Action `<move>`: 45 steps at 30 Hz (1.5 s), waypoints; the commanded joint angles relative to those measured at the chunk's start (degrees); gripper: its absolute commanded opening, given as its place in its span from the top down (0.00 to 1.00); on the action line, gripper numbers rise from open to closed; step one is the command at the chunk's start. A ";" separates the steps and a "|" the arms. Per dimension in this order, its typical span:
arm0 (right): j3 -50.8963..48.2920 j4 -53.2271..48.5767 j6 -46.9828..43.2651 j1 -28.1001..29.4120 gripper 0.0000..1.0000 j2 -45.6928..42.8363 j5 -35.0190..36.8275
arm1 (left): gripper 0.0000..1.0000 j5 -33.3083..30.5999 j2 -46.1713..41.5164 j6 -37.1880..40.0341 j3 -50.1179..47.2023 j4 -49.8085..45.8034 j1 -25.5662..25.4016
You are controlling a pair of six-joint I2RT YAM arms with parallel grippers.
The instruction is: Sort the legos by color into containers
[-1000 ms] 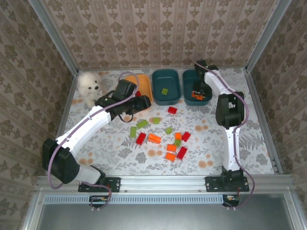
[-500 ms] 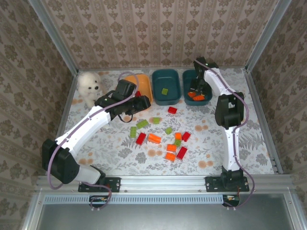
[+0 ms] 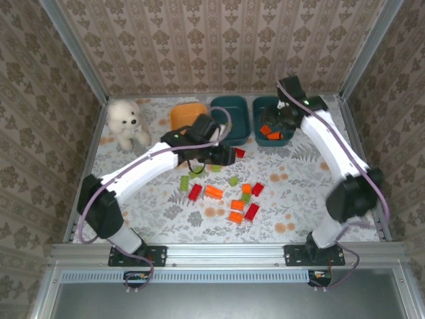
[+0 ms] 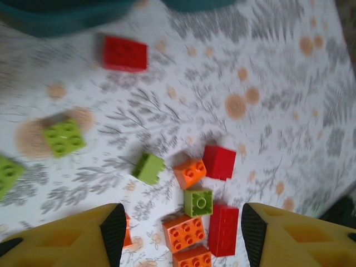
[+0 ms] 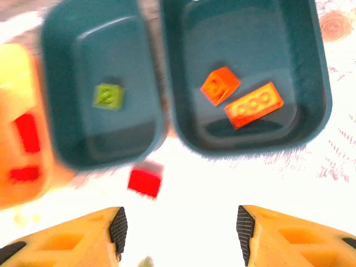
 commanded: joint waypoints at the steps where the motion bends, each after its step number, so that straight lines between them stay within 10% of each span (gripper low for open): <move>1: -14.83 5.88 5.23 2.11 0.43 -16.10 -4.11 | 0.40 1.59 4.35 5.94 2.27 0.37 -2.95; 12: -24.95 0.51 10.58 4.08 0.30 -53.98 -16.36 | 0.39 -7.17 25.12 13.98 18.27 -7.90 -14.00; 30: -25.38 1.33 14.05 4.05 0.21 -56.80 -22.85 | 0.40 -9.94 38.85 14.63 30.94 -14.57 -16.47; 45: -25.74 1.43 13.87 4.10 0.22 -55.62 -23.37 | 0.67 -12.23 42.00 14.72 33.59 -15.70 -17.01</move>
